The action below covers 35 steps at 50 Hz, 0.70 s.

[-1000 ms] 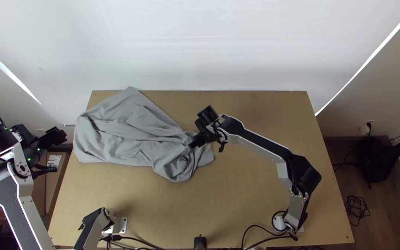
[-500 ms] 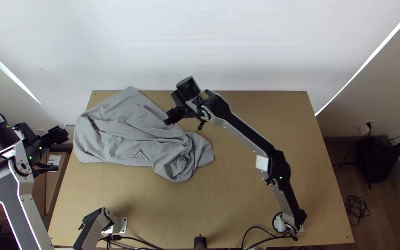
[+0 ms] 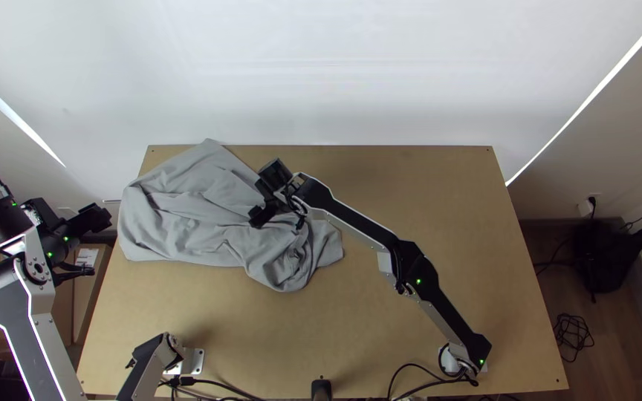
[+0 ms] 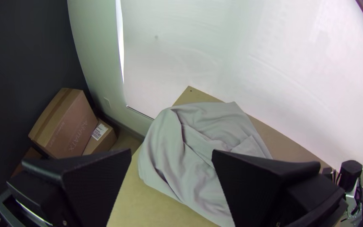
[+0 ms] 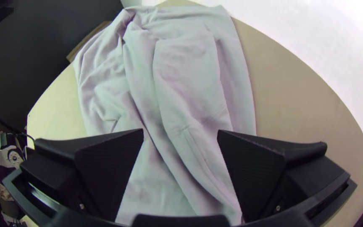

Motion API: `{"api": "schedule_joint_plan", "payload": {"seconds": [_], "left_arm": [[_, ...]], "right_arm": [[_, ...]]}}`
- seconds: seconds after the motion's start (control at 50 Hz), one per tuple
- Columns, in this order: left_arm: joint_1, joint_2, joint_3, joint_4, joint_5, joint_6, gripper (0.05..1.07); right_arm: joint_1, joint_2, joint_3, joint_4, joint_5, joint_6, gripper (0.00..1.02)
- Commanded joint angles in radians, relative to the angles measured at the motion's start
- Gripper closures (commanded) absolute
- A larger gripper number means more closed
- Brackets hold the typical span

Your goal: Fold the t-shirt

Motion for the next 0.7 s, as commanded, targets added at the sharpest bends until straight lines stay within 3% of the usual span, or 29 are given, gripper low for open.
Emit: {"api": "schedule_joint_plan", "payload": {"seconds": [0.0,0.38,0.42,0.44,0.48,0.68], "left_arm": [[-0.001,-0.02,0.003,-0.011,0.01,0.016,0.1],[0.0,-0.024,0.03,-0.02,0.011,0.013,0.1],[0.0,-0.024,0.033,-0.02,0.011,0.011,0.1],[-0.001,-0.024,0.033,-0.02,0.011,0.01,0.1],[-0.001,-0.026,0.035,-0.02,0.011,0.008,0.1],[-0.001,-0.026,0.035,-0.02,0.011,0.006,0.1]], "right_arm": [[-0.004,0.048,-0.006,0.036,0.001,-0.013,0.21],[-0.007,0.138,-0.006,0.108,0.003,-0.013,0.23],[-0.007,0.143,-0.006,0.122,0.003,-0.016,0.41],[-0.009,0.143,-0.006,0.129,0.003,-0.016,0.57],[-0.012,0.145,-0.009,0.161,0.003,-0.028,1.01],[-0.022,0.077,-0.072,0.146,0.003,-0.02,1.0]]}}
